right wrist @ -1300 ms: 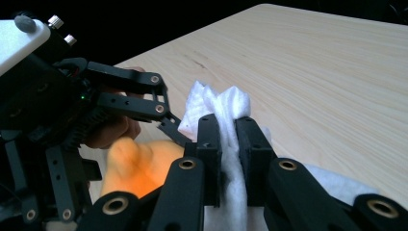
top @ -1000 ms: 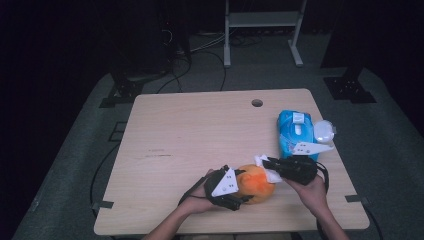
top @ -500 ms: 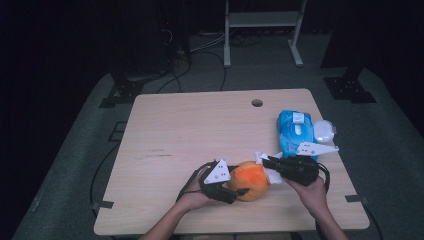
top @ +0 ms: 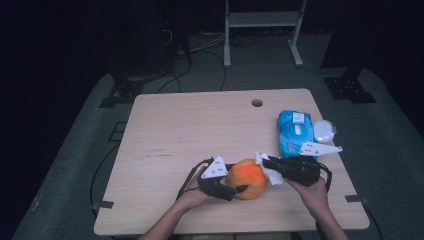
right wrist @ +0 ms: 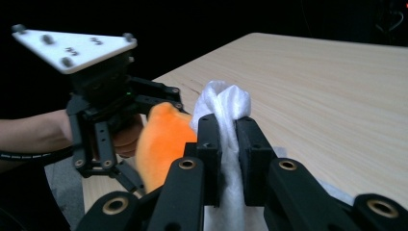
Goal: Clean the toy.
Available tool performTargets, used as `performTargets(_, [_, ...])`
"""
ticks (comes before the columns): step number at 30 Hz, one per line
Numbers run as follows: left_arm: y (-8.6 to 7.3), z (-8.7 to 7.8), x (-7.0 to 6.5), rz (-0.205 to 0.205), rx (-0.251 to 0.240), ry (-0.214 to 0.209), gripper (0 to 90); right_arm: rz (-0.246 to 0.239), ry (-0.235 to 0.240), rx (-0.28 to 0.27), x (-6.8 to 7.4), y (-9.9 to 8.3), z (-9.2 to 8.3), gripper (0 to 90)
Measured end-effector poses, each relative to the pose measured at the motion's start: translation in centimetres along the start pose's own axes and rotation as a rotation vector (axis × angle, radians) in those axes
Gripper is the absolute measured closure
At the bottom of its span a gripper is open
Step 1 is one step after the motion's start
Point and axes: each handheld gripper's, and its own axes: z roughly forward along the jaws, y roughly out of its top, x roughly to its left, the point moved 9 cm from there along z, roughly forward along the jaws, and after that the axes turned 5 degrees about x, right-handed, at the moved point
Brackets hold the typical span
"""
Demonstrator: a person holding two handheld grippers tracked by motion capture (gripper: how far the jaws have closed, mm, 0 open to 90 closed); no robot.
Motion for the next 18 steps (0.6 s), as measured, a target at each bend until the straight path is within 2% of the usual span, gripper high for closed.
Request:
performTargets(3, [-0.1,-0.1,0.1,-0.014,-0.006,-0.009,26.7,-0.018,-0.016,0.017,0.0,-0.1,0.2,80.6])
performTargets(7, [-0.1,-0.1,0.1,-0.017,-0.005,-0.011,26.5,0.044,-0.035,0.039,-1.9,-1.3,0.4,80.6])
performTargets(10, [-0.1,-0.1,0.1,-0.018,-0.007,-0.013,26.4,0.047,-0.061,0.046,-2.6,-1.4,0.1,80.6])
performTargets(13, [0.0,0.0,0.0,-0.014,-0.008,-0.013,26.3,0.032,-0.049,0.041,-2.0,-1.1,0.1,80.6])
performTargets(18, [0.3,0.5,-0.6,0.003,0.001,0.007,26.0,-0.013,-0.008,0.042,0.2,-0.5,1.1,80.6])
